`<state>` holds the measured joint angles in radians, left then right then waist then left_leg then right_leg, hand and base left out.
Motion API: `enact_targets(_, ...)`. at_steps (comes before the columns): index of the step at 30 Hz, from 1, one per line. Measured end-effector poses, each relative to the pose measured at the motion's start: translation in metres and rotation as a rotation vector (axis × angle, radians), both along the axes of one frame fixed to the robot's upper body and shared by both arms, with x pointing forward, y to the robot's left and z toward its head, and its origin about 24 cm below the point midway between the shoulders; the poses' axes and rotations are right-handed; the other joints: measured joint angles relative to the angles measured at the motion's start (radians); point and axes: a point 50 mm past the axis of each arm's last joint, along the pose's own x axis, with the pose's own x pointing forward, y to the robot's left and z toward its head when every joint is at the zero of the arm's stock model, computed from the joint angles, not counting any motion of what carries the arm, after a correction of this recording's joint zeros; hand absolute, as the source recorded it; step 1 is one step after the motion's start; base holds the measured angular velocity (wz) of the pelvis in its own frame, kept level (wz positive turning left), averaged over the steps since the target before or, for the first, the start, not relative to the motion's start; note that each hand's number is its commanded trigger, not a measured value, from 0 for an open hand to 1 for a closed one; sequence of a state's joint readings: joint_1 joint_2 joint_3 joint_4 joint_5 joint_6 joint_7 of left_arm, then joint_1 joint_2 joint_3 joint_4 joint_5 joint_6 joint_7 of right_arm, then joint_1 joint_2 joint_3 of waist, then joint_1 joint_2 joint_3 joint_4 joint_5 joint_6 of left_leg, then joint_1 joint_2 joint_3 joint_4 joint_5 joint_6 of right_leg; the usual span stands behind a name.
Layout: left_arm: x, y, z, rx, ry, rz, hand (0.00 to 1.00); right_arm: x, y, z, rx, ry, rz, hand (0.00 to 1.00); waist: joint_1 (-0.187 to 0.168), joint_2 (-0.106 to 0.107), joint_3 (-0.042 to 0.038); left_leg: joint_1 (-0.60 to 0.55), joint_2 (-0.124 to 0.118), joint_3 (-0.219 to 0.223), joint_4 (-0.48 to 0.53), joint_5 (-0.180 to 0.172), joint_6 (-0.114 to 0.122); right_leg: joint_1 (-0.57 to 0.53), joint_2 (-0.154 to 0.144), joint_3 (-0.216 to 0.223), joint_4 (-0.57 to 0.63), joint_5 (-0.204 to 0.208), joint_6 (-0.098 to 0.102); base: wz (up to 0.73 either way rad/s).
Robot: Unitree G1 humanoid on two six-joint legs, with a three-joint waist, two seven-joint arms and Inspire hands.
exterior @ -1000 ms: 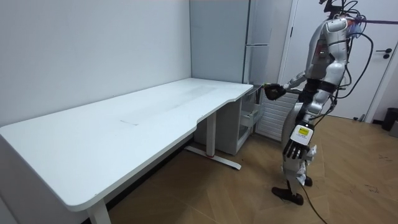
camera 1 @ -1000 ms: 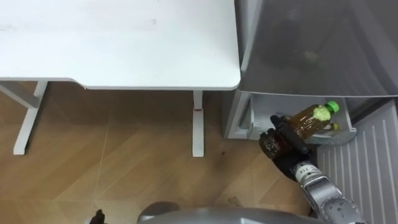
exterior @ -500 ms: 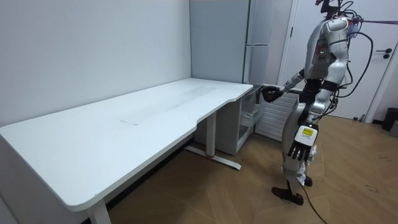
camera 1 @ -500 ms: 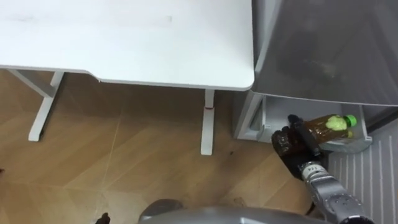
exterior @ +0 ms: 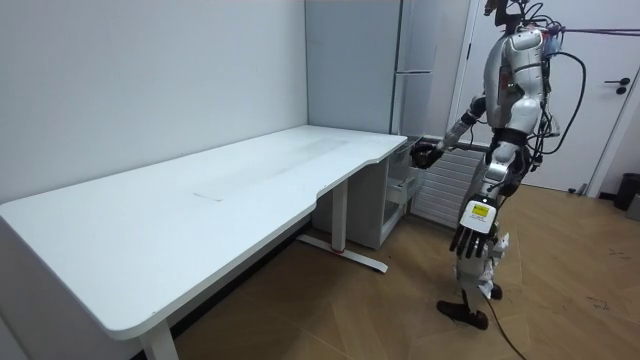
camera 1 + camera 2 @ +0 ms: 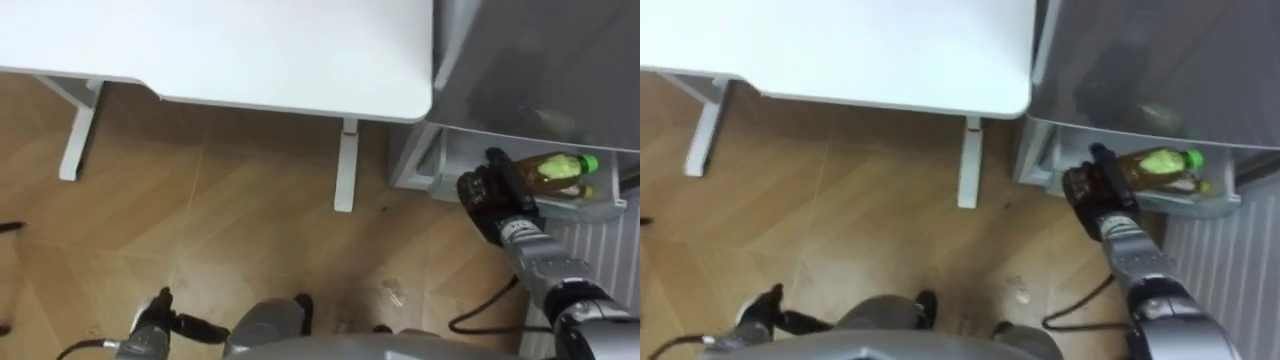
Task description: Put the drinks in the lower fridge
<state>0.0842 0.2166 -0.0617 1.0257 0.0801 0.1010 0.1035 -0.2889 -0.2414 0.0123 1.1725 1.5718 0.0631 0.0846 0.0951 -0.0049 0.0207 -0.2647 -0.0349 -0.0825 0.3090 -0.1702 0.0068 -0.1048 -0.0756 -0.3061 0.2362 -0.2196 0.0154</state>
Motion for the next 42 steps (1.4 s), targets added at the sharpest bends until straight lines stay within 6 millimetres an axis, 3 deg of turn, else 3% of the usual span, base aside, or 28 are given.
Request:
enact_targets(4, 0.014, 0.000, 0.003, 0.000, -0.038, -0.013, 0.00, 0.013, -0.011, 0.010, -0.017, -0.013, -0.029, 1.00, 0.013, -0.010, 0.0075, -0.050, -0.007, 0.000, -0.026, 0.031, 0.002, -0.072, -0.013, -0.003, 0.025, 0.001, -0.001, 0.03)
enact_targets(11, 0.027, -0.002, 0.004, 0.008, -0.043, -0.049, 0.00, 0.028, -0.027, 0.025, -0.050, -0.002, -0.033, 1.00, 0.019, -0.042, 0.0264, -0.149, -0.012, -0.001, -0.017, 0.048, 0.006, -0.178, -0.022, -0.006, 0.059, 0.003, -0.004, 0.02)
enact_targets(19, 0.029, 0.006, 0.006, 0.044, -0.032, -0.045, 0.00, 0.054, -0.035, 0.051, -0.051, -0.042, -0.059, 1.00, 0.015, -0.047, 0.0283, -0.202, -0.013, 0.005, -0.006, 0.055, 0.009, -0.243, -0.029, 0.001, 0.095, 0.003, -0.004, -0.02)
enact_targets(20, 0.030, 0.007, 0.007, 0.047, -0.035, -0.047, 0.00, 0.057, -0.036, 0.053, -0.057, -0.041, -0.056, 0.84, 0.013, -0.047, 0.0283, -0.204, -0.013, 0.005, -0.006, 0.057, 0.010, -0.246, -0.030, 0.001, 0.097, 0.003, -0.004, 0.00)
enact_targets(22, 0.032, 0.009, 0.008, 0.050, -0.040, -0.042, 0.00, 0.061, -0.037, 0.057, -0.065, -0.026, -0.051, 0.00, 0.016, -0.048, 0.0289, -0.210, -0.013, 0.015, -0.005, 0.061, 0.012, -0.267, -0.039, -0.001, 0.126, 0.002, -0.003, -0.07)
enact_targets(35, 0.029, 0.013, 0.008, 0.064, -0.029, -0.034, 0.00, 0.074, -0.041, 0.072, -0.064, -0.024, -0.077, 0.00, 0.011, -0.062, 0.0329, -0.236, -0.025, 0.076, 0.015, 0.078, 0.038, -0.322, -0.086, 0.008, 0.197, -0.013, 0.006, -0.04)
enact_targets(42, 0.030, 0.013, 0.008, 0.064, -0.031, -0.034, 0.00, 0.074, -0.043, 0.074, -0.066, -0.019, -0.085, 0.00, 0.013, -0.063, 0.0315, -0.236, -0.022, 0.108, 0.016, 0.084, 0.047, -0.324, -0.091, 0.011, 0.201, -0.007, 0.010, 0.00)
